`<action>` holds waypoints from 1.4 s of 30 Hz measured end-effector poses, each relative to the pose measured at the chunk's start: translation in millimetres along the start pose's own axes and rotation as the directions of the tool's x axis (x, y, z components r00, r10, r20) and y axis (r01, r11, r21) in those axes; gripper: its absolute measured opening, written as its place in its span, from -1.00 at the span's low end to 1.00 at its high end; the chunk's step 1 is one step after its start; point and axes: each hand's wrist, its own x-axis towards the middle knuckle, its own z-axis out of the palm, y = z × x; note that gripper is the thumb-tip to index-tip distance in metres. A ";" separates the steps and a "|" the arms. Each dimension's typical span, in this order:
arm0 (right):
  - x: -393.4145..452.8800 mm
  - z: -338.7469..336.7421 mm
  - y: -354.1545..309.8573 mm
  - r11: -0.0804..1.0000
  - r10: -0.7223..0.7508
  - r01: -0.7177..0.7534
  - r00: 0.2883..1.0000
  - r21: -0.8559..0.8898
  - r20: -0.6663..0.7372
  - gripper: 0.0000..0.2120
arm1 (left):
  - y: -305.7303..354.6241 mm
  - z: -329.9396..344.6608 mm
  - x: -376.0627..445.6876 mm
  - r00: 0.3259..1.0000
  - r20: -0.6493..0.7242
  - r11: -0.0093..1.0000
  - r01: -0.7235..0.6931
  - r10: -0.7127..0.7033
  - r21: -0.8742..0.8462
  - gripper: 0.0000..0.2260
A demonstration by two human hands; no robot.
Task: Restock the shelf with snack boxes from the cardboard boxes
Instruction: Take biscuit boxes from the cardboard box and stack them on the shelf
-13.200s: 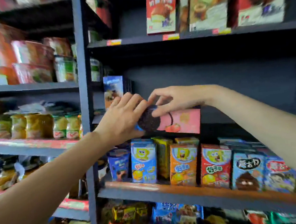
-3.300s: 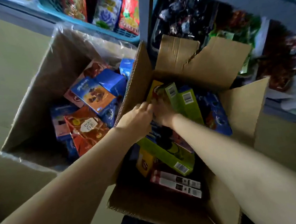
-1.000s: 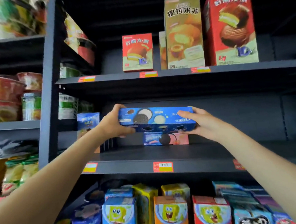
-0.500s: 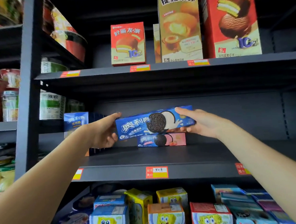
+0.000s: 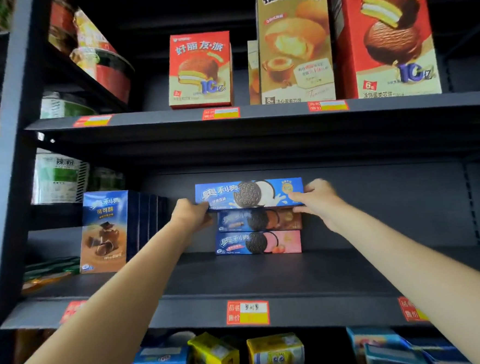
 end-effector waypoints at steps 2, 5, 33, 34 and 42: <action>11.9 5.4 1.8 0.996 -0.049 0.039 0.990 -0.076 -0.129 -0.68 | -2.4 12.9 16.5 0.999 -0.037 0.998 -0.021 0.023 0.054 -0.90; 33.2 9.8 9.0 0.980 -0.113 0.075 0.972 -0.183 -0.206 -0.75 | -6.4 29.4 33.3 0.993 -0.059 0.910 -0.073 0.106 0.409 -0.82; 63.6 17.7 39.0 0.940 0.061 -0.049 0.998 -0.339 0.024 -0.79 | -8.9 77.0 43.5 0.938 0.316 0.031 -0.315 -0.143 0.949 -0.65; 63.6 17.6 39.6 0.936 0.057 -0.046 0.998 -0.350 0.021 -0.78 | -10.4 77.2 46.7 0.939 0.305 -0.002 -0.310 -0.160 0.951 -0.66; 41.0 22.8 21.1 0.815 -0.039 0.047 0.999 -0.577 0.025 -0.83 | -3.4 60.3 47.0 0.956 0.290 0.240 -0.273 -0.038 0.932 -0.39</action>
